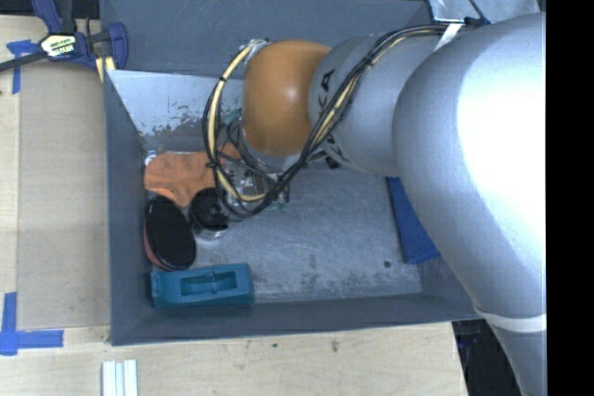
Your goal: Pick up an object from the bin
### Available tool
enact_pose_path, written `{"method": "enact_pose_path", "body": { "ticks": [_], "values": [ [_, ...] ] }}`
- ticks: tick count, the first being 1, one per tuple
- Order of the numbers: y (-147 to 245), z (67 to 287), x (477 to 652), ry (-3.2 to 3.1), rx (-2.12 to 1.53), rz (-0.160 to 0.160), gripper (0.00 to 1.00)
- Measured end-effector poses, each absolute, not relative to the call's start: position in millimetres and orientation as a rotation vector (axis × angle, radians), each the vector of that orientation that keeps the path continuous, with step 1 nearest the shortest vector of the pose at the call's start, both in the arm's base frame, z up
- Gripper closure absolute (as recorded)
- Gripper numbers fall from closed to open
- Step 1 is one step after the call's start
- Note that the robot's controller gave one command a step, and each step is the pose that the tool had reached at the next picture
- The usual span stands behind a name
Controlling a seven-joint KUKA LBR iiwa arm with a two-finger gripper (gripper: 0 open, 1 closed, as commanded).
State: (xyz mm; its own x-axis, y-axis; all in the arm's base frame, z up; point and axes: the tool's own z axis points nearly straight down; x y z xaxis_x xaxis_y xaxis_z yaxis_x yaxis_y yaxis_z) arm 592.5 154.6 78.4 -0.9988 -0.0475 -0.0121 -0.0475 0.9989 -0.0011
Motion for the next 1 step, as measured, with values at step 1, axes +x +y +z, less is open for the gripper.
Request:
{"method": "enact_pose_path", "body": {
  "ticks": [1],
  "values": [
    [154.6,78.4,592.5,3.129,-0.074,-0.001,1.00]
  ]
}}
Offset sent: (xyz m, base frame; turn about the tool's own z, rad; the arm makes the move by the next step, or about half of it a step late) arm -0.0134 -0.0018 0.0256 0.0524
